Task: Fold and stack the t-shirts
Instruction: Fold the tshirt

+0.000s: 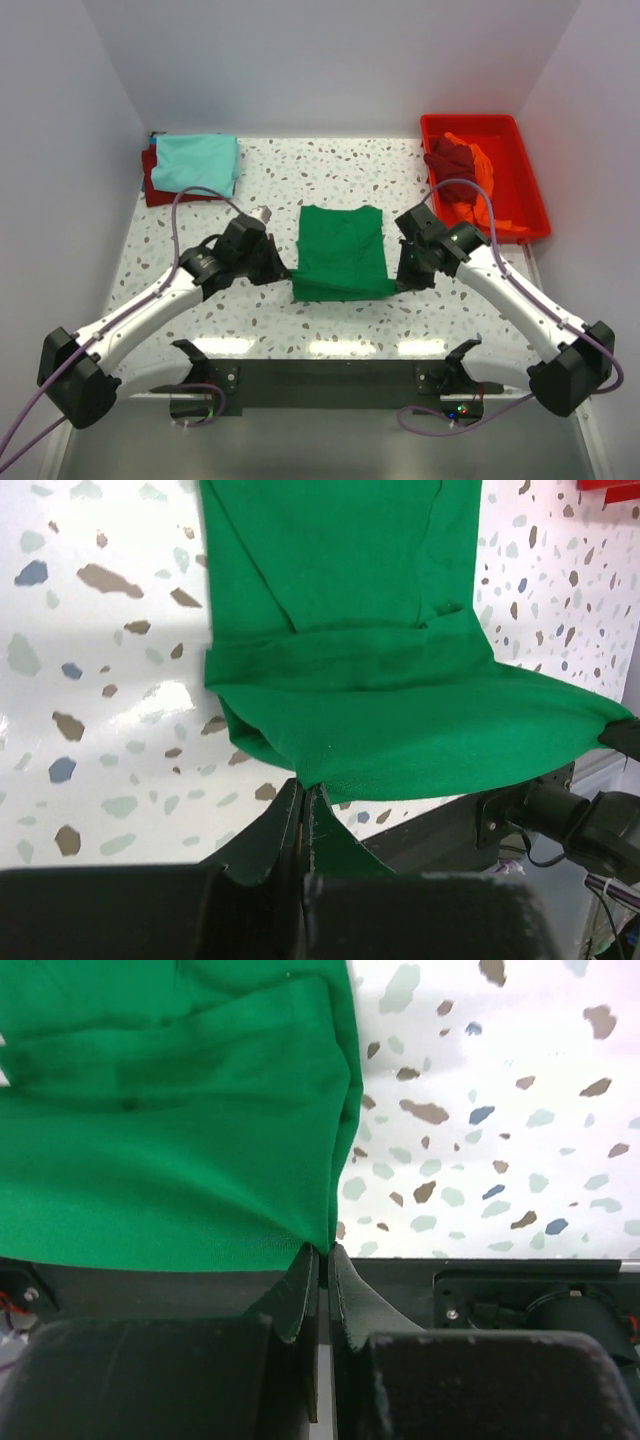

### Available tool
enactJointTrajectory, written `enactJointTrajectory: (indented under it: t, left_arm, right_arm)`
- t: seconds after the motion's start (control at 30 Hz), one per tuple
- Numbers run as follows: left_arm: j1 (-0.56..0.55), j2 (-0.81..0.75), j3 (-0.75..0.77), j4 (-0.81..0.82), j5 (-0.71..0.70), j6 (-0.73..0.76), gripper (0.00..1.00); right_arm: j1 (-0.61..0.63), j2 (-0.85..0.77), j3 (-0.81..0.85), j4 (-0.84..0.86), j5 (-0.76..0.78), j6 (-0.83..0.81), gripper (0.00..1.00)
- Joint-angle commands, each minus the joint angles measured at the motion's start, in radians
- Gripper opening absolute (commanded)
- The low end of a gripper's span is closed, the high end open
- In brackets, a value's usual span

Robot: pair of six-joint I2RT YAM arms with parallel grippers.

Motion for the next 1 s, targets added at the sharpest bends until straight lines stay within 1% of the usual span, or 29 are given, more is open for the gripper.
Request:
enactJointTrajectory:
  t: [0.0, 0.1, 0.23, 0.33, 0.43, 0.53, 0.63, 0.73, 0.97]
  left_arm:
    - [0.012, 0.071, 0.066, 0.130, 0.007, 0.052, 0.00]
    - [0.027, 0.123, 0.089, 0.187, 0.009, 0.064, 0.00]
    - [0.072, 0.201, 0.100, 0.259, 0.070, 0.064, 0.00]
    - [0.086, 0.244, 0.117, 0.310, 0.106, 0.069, 0.00]
    - [0.102, 0.309, 0.170, 0.315, 0.124, 0.083, 0.00]
    - [0.132, 0.336, 0.204, 0.318, 0.130, 0.090, 0.00]
    - [0.167, 0.356, 0.226, 0.344, 0.165, 0.093, 0.00]
    - [0.194, 0.404, 0.244, 0.367, 0.205, 0.098, 0.00]
    - [0.254, 0.540, 0.276, 0.428, 0.268, 0.096, 0.00]
  right_arm:
    - [-0.028, 0.056, 0.083, 0.020, 0.100, -0.028, 0.00]
    - [-0.066, 0.115, 0.129, 0.052, 0.124, -0.084, 0.00]
    - [-0.143, 0.172, 0.178, 0.105, 0.100, -0.137, 0.00]
    - [-0.162, 0.214, 0.210, 0.118, 0.092, -0.167, 0.00]
    - [-0.177, 0.268, 0.271, 0.139, 0.086, -0.190, 0.00]
    - [-0.188, 0.328, 0.330, 0.148, 0.084, -0.207, 0.00]
    - [-0.192, 0.371, 0.380, 0.158, 0.083, -0.223, 0.00]
    - [-0.204, 0.437, 0.463, 0.159, 0.084, -0.241, 0.00]
    - [-0.231, 0.593, 0.572, 0.184, 0.080, -0.273, 0.00]
